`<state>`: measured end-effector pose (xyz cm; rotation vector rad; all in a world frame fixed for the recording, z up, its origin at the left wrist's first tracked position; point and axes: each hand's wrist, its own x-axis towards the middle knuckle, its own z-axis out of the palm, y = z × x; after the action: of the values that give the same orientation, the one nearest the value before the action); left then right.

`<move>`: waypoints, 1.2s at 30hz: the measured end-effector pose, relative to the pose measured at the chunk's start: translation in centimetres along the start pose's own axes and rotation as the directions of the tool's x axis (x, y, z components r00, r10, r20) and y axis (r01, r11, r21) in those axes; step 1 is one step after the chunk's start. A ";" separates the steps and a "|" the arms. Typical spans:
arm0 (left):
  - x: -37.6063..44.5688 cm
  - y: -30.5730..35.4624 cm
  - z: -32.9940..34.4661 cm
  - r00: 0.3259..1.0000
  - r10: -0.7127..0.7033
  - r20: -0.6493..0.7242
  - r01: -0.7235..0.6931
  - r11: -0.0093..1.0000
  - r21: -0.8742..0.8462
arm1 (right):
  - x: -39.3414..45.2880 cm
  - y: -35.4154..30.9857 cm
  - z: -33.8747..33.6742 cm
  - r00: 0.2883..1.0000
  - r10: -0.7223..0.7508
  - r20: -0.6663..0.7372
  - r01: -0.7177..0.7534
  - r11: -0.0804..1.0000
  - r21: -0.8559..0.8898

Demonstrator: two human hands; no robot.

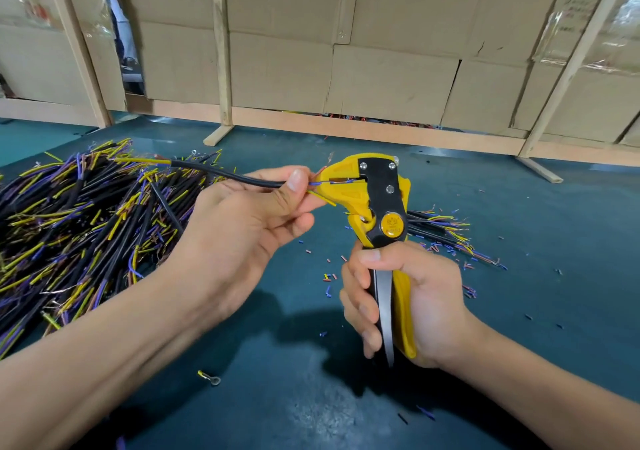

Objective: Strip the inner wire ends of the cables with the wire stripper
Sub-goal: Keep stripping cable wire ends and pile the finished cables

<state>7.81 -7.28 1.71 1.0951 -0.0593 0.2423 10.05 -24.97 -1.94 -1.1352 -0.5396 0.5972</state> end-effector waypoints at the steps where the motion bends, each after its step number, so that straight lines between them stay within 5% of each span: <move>1: 0.0 -0.1 0.1 0.999 -0.051 -0.006 0.051 0.998 -0.034 | 0.0 0.0 0.0 1.000 0.003 0.002 -0.003 1.000 0.002; 6: 0.2 0.2 0.2 0.984 -0.175 -0.022 0.171 0.979 -0.110 | 0.1 0.2 -0.1 1.000 -0.009 -0.018 0.009 1.000 -0.021; 14: -0.2 -0.1 0.1 0.972 0.229 -0.055 -0.209 0.945 0.252 | 0.0 0.6 0.3 0.989 -0.031 -0.146 0.011 0.991 -0.133; 19: 0.6 1.5 -1.0 0.999 -0.039 -0.002 0.039 0.999 -0.031 | -0.1 0.1 -0.1 0.996 -0.005 -0.094 0.006 1.000 0.002; 23: 1.7 3.9 -2.8 0.995 0.101 -0.021 -0.102 0.994 -0.034 | 0.1 -0.2 -0.5 0.987 0.000 -0.163 0.014 0.996 0.085; 31: 1.7 1.6 -2.0 0.993 0.117 -0.028 -0.106 0.961 0.254 | 0.7 0.3 -0.4 0.993 -0.064 -0.103 0.073 0.994 0.081; 36: 5.2 0.5 -0.9 0.999 -0.042 -0.004 0.037 0.819 0.573 | 0.7 -0.7 -1.0 0.923 -0.239 -0.303 0.248 0.969 -0.008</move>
<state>12.71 -5.43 2.61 1.7021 0.0339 0.2225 11.33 -25.39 -1.60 -1.0853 -0.3965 0.2085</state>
